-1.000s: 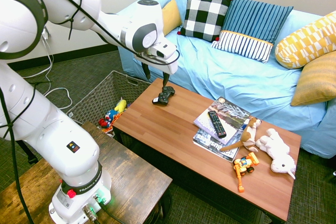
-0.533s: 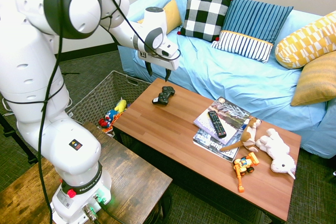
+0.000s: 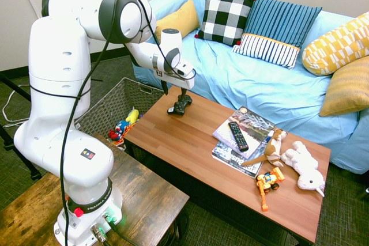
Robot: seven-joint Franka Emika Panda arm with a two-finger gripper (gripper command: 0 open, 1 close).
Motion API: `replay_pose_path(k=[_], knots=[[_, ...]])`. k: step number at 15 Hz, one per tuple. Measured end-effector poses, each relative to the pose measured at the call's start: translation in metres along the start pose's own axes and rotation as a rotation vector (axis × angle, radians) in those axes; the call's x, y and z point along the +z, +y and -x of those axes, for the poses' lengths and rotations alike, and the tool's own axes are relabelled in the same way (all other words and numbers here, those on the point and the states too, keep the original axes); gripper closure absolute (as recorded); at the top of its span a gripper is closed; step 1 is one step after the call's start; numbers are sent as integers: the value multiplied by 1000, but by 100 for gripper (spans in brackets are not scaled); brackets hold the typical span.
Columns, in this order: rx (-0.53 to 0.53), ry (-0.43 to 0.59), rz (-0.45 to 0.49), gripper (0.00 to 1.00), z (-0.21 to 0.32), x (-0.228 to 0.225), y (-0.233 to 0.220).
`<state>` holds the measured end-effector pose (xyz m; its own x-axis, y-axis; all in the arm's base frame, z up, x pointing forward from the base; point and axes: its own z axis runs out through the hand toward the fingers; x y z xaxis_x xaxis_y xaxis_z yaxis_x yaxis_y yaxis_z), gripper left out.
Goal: Put the gamepad in the basket
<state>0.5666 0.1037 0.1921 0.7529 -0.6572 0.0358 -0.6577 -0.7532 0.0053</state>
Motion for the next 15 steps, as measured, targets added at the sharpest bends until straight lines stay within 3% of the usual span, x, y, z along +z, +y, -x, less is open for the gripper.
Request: replay_pose_path(k=[13, 14, 15], knots=[[75, -26, 46, 0, -35, 85, -31], [76, -29, 52, 100, -36, 90, -31], [77, -32, 54, 100, -38, 94, -32]])
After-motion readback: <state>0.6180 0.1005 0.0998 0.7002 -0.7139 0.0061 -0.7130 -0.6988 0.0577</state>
